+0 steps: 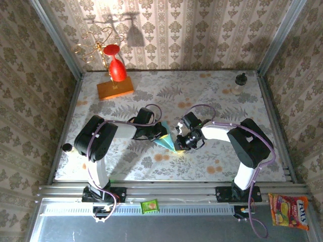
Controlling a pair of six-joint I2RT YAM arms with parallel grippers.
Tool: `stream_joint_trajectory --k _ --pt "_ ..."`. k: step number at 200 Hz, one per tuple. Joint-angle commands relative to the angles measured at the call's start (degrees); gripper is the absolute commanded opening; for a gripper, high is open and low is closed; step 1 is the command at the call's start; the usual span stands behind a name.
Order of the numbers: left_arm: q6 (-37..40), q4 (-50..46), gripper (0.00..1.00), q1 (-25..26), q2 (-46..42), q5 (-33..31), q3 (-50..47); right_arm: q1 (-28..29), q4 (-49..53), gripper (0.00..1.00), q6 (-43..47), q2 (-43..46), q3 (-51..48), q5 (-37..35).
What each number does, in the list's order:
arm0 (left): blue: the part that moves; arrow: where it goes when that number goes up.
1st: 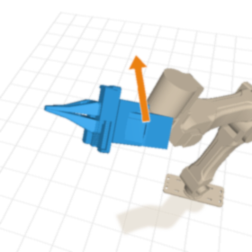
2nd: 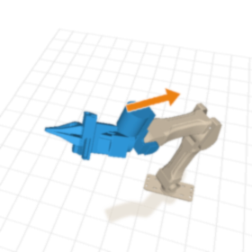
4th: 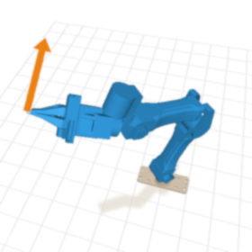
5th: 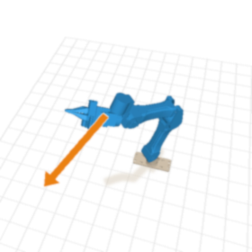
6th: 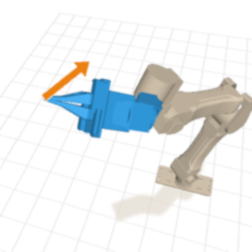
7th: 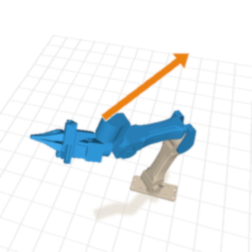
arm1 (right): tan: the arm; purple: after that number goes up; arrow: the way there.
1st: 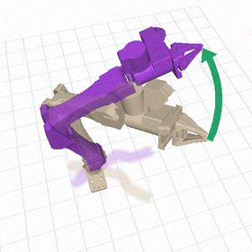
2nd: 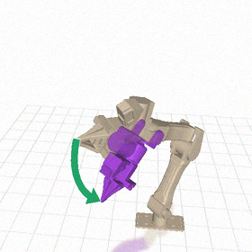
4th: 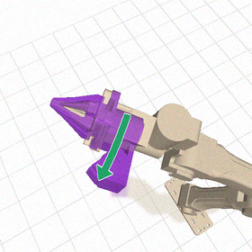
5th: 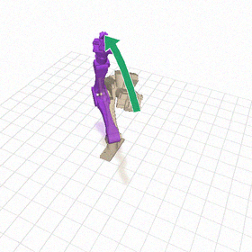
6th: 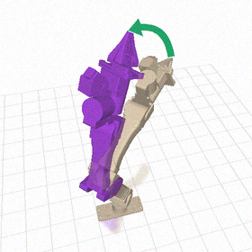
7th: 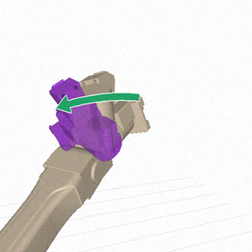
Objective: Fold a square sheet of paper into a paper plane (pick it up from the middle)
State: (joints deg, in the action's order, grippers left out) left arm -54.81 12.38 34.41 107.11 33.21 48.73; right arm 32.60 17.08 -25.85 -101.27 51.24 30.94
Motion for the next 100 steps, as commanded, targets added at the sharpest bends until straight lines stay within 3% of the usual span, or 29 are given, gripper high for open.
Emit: stream_joint_trajectory --k 1,100 --pt "1.89 -8.67 0.10 -0.58 3.32 -4.30 -2.59 -0.15 6.58 0.15 0.29 0.97 -1.73 0.26" --pt "1.98 -8.95 0.10 -0.45 2.98 -4.26 -2.18 -0.52 3.97 0.20 -1.00 8.33 0.69 -1.19"
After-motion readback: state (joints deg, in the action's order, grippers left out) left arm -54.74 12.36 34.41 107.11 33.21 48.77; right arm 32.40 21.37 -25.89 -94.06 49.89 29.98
